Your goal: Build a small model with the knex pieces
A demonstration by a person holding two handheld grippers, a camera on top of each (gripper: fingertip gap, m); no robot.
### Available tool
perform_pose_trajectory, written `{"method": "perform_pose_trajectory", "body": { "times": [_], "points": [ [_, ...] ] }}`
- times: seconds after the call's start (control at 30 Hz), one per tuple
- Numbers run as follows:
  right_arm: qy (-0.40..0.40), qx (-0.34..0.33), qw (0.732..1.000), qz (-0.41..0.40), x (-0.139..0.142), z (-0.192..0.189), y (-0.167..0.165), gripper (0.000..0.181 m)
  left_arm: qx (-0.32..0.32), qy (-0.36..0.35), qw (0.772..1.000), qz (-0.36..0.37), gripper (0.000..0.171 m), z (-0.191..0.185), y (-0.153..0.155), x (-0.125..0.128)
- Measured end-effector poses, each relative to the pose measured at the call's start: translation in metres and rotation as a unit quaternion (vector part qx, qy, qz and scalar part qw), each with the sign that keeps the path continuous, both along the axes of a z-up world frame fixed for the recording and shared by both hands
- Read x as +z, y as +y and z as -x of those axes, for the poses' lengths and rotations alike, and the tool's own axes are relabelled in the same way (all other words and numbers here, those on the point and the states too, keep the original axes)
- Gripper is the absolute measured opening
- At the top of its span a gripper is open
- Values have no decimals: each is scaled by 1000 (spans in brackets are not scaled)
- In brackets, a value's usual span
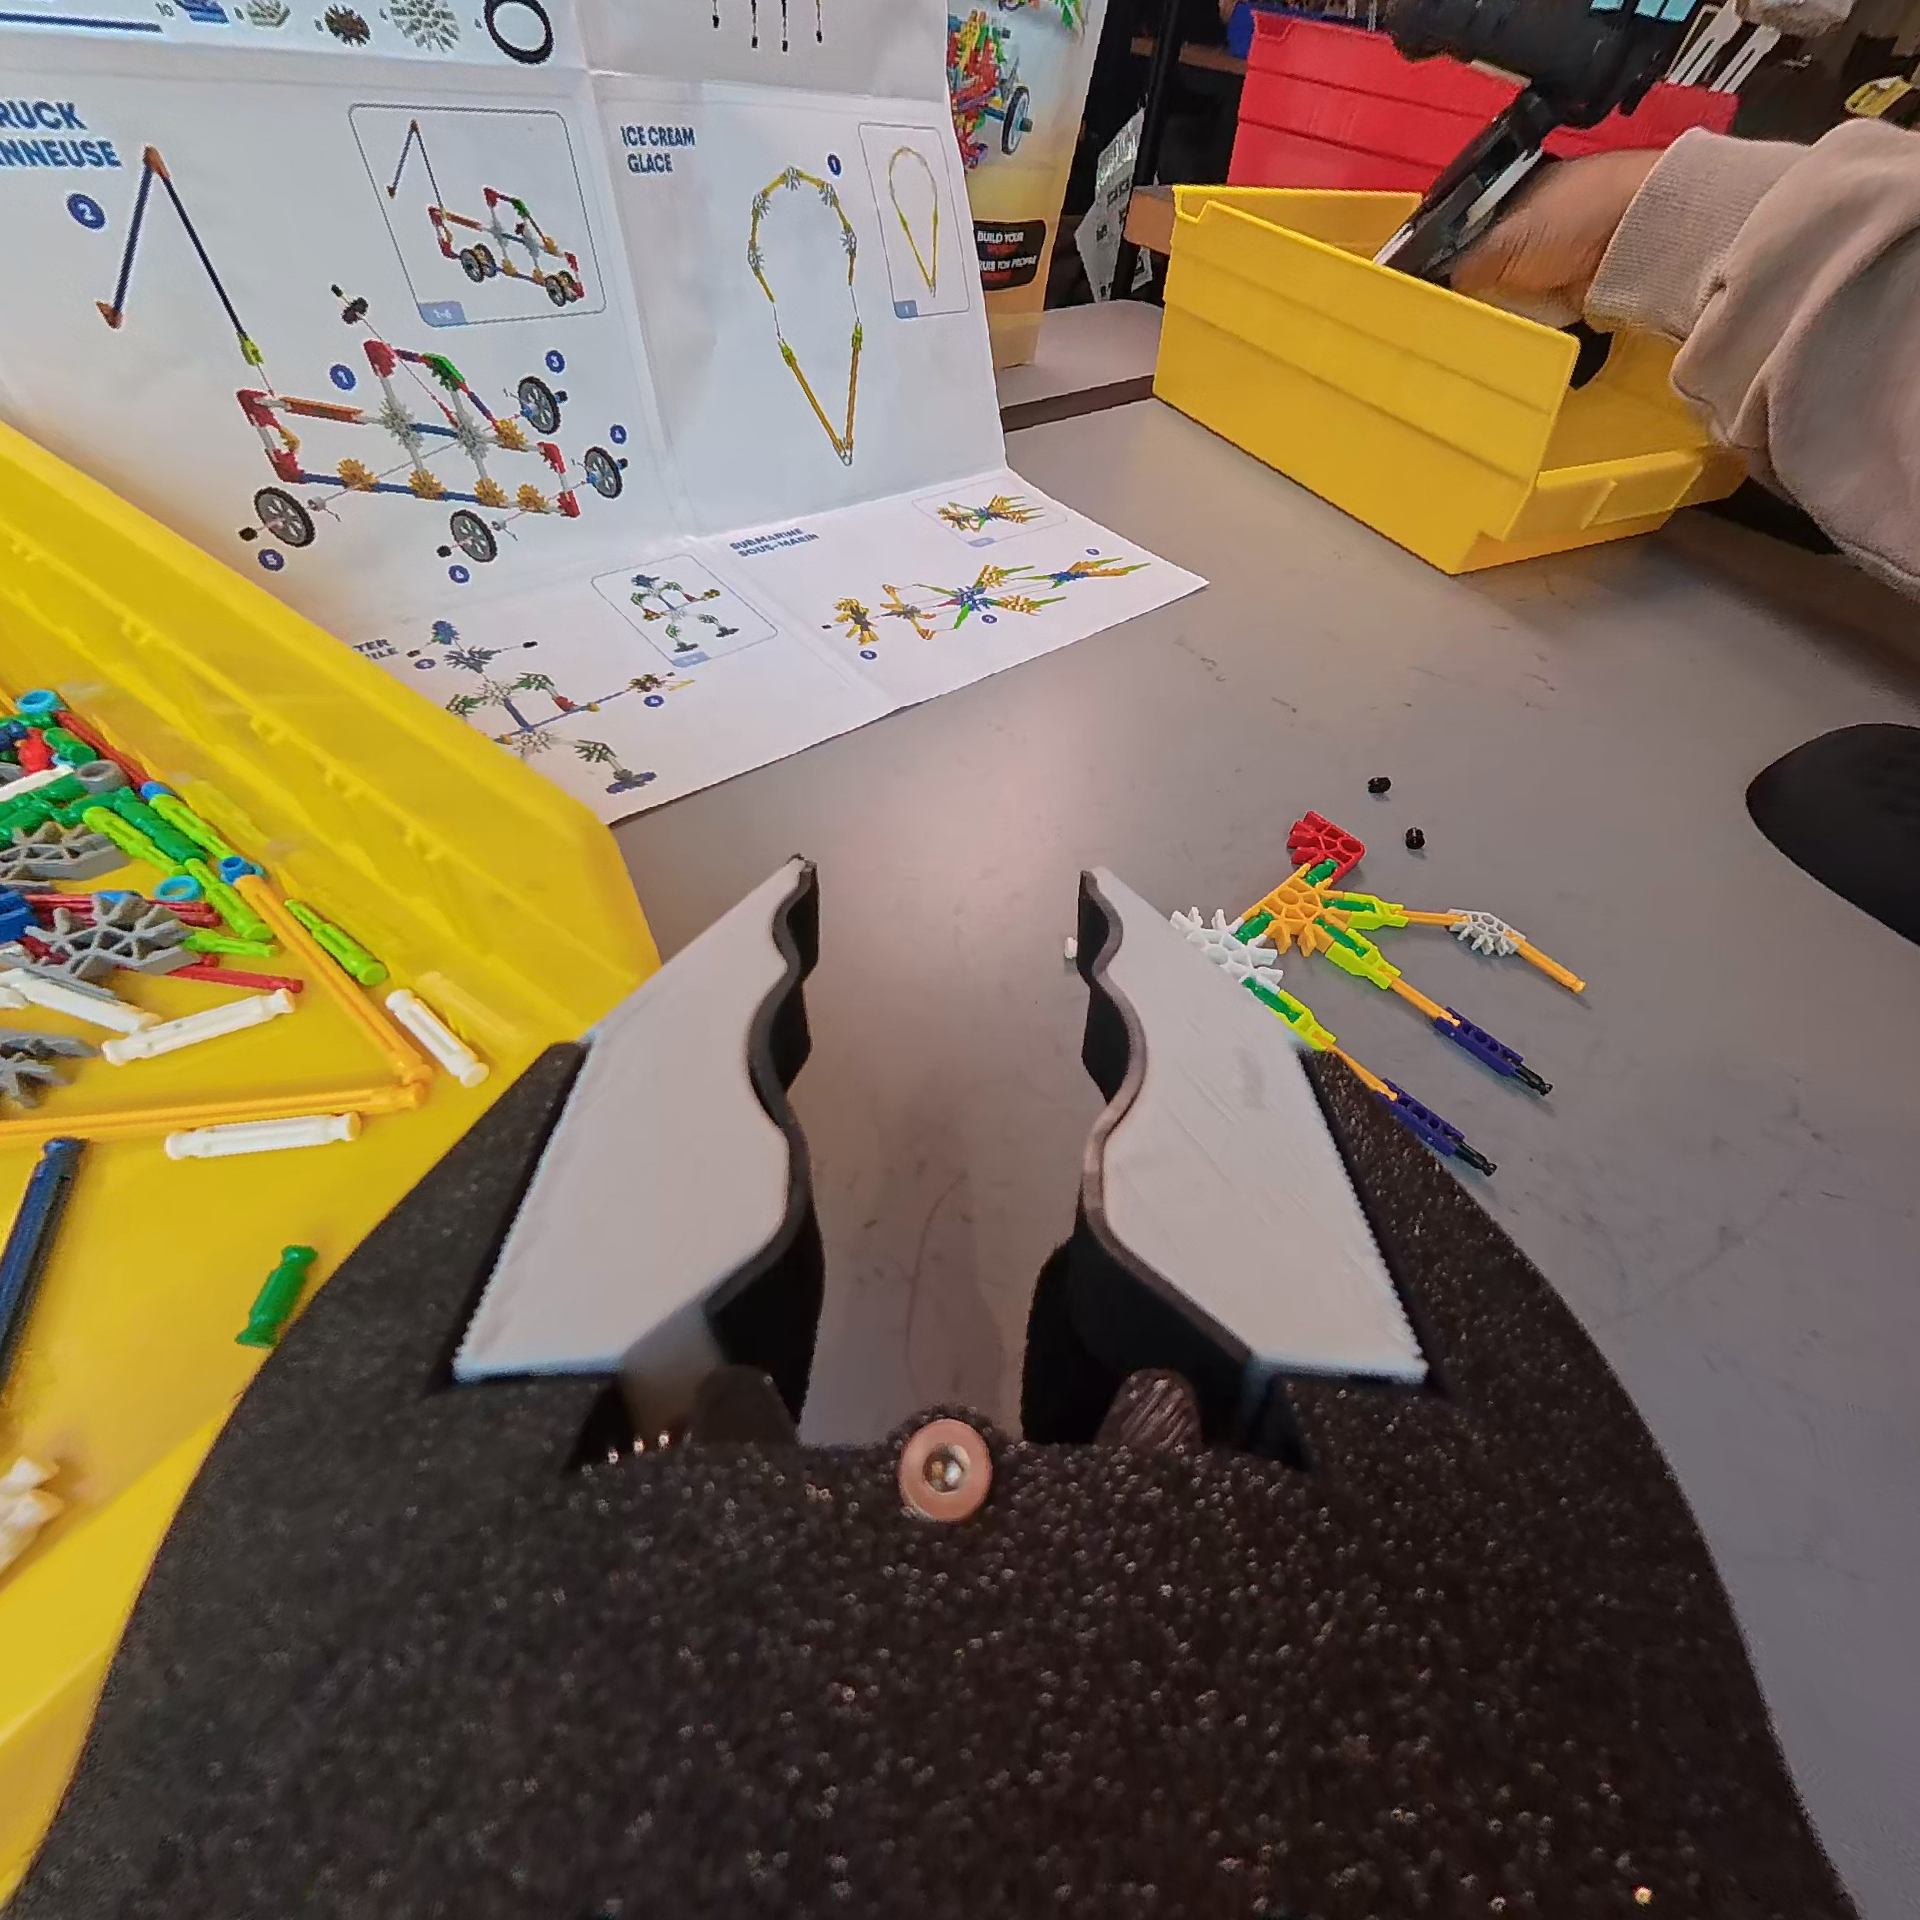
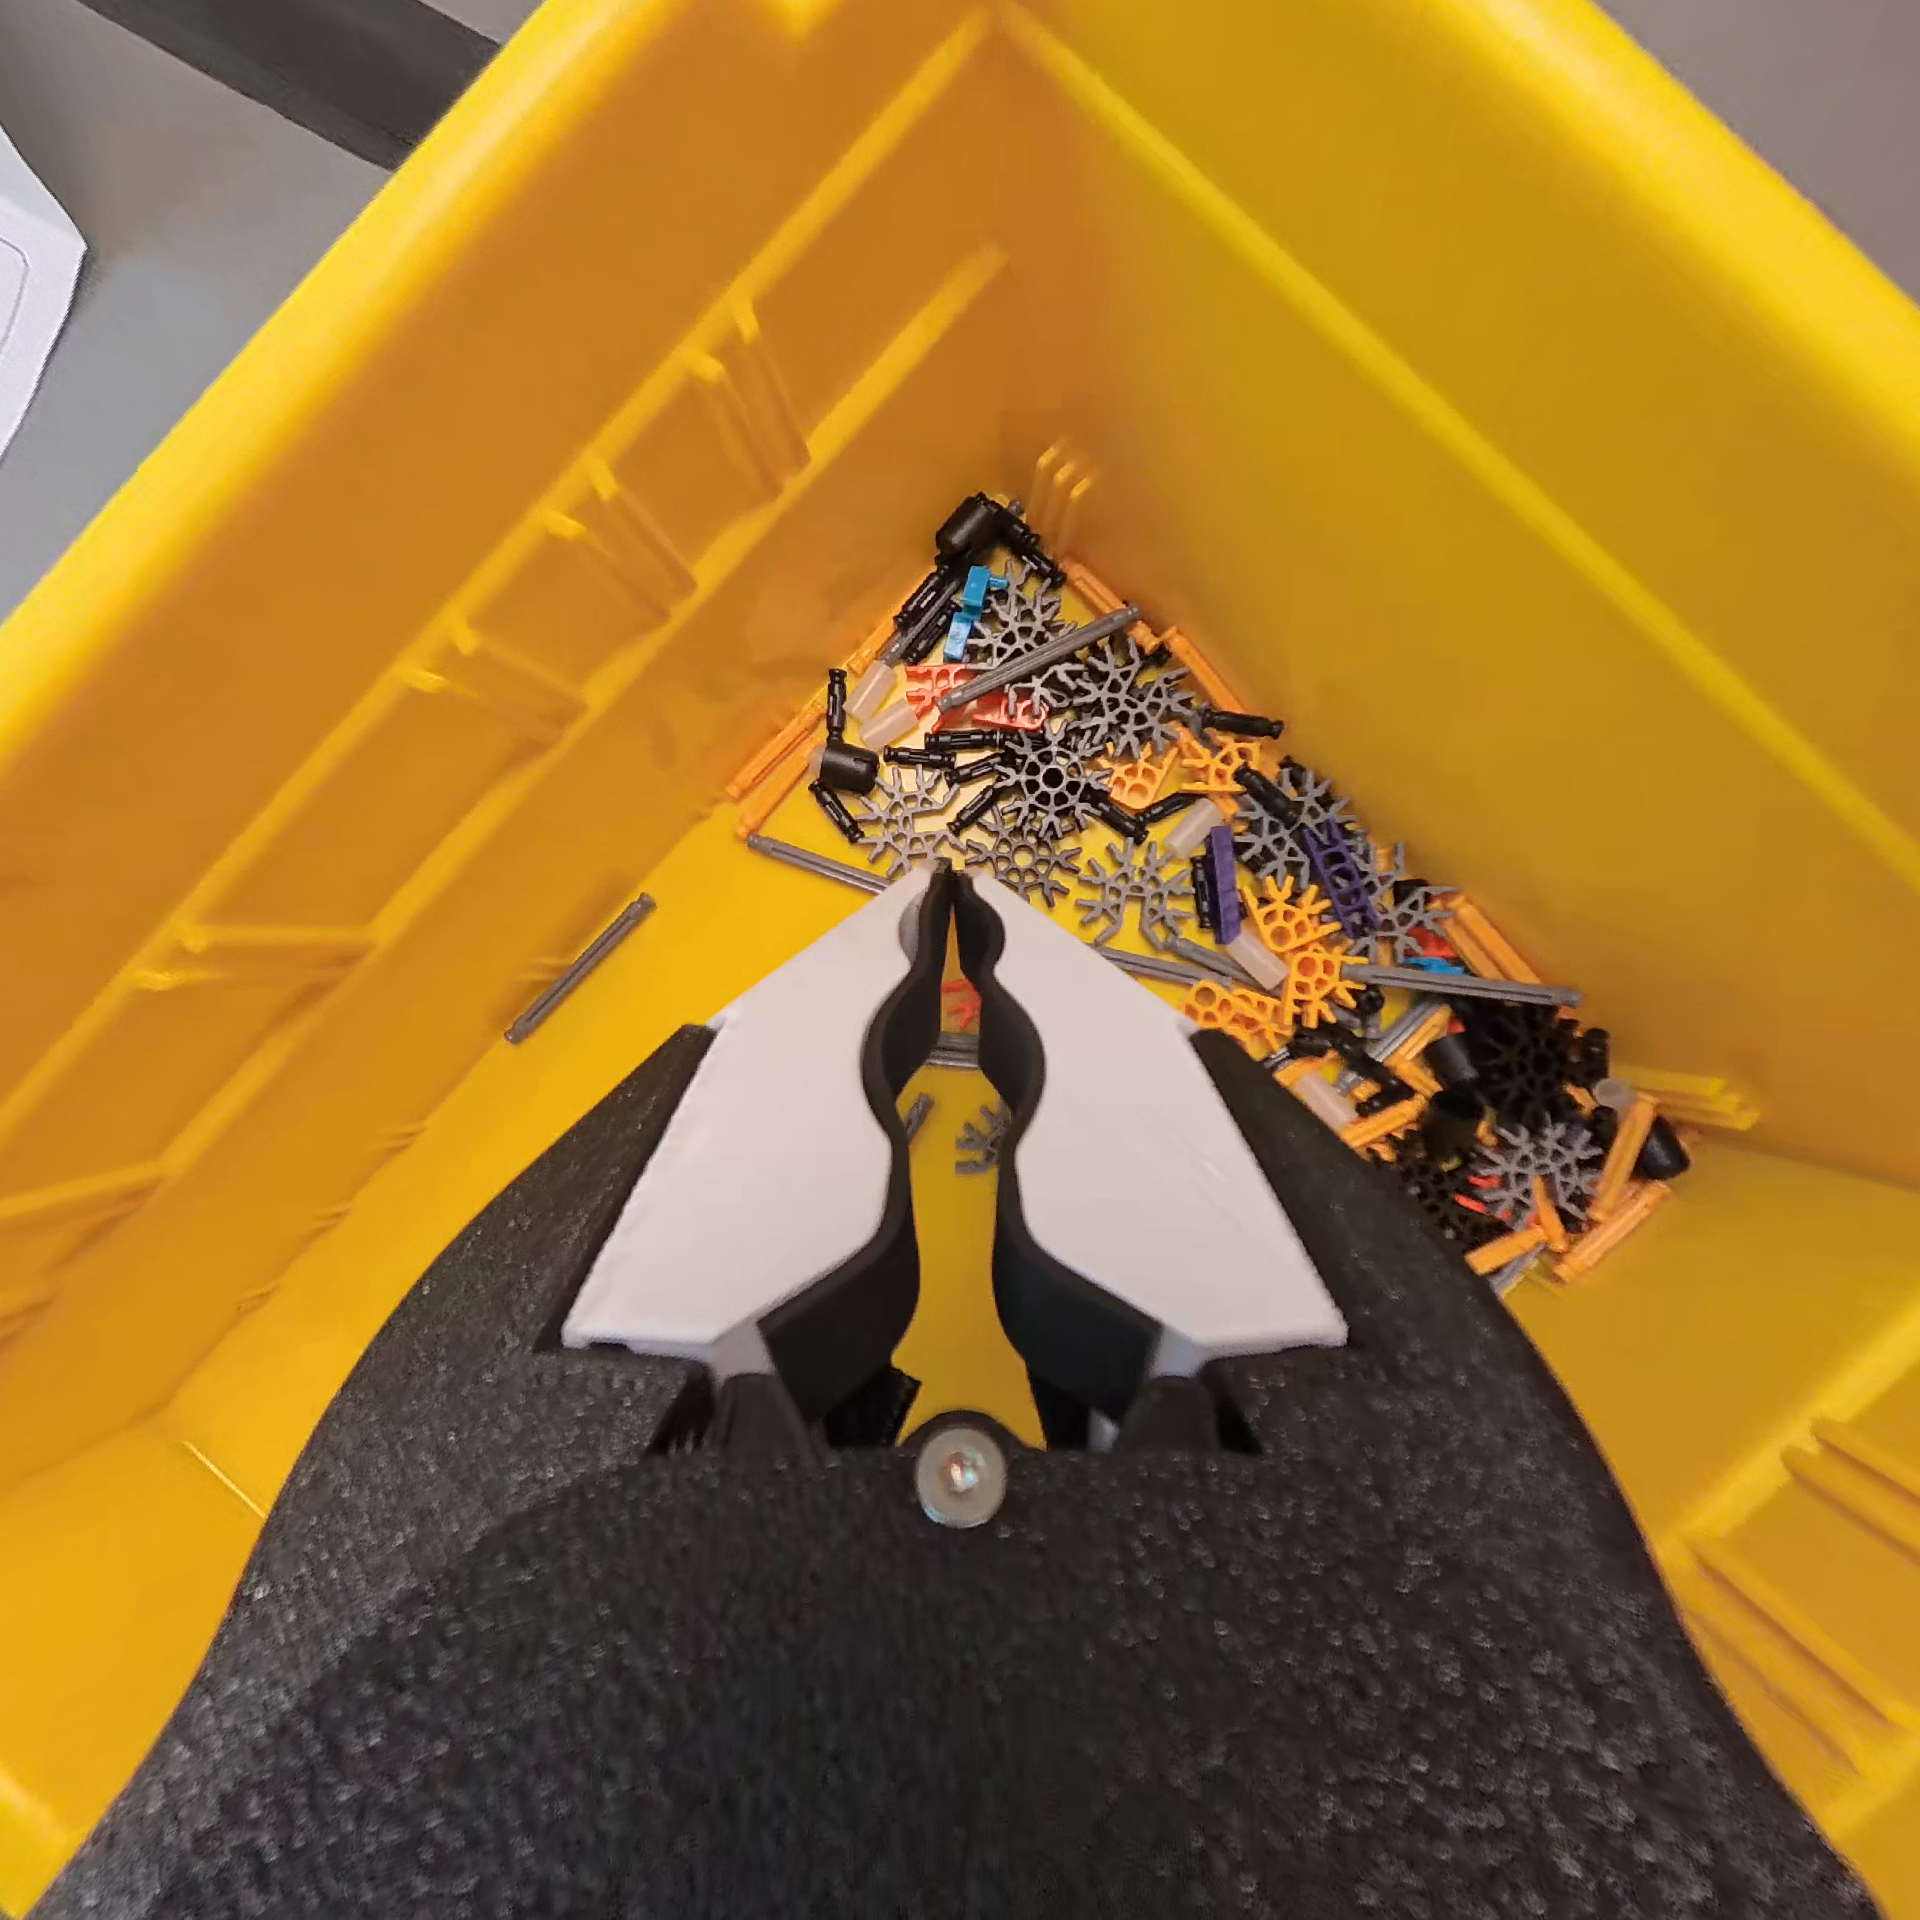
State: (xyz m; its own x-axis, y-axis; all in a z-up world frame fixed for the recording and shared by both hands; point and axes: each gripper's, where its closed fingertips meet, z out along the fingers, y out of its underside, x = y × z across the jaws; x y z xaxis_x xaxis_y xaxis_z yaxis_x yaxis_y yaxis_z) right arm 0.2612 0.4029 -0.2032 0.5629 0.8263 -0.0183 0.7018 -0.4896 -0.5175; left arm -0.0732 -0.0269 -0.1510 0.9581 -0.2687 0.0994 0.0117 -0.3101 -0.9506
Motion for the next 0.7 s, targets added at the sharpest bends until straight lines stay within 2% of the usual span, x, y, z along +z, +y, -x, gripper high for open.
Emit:
{"method": "perform_pose_trajectory", "body": {
  "times": [0.23,0.47,0.7],
  "points": [
    [-28,8,1000,3,-5,-11,-6,0,-2,-6,1000,0,50,0,0,0],
    [6,-1,1000,4,-1,-6,-5,3,-5,-3,1000,3,50,-1,0,-1],
    [0,6,1000,-26,-3,2,2,5,-4,-5,1000,1,50,0,0,0]
  ]
}}
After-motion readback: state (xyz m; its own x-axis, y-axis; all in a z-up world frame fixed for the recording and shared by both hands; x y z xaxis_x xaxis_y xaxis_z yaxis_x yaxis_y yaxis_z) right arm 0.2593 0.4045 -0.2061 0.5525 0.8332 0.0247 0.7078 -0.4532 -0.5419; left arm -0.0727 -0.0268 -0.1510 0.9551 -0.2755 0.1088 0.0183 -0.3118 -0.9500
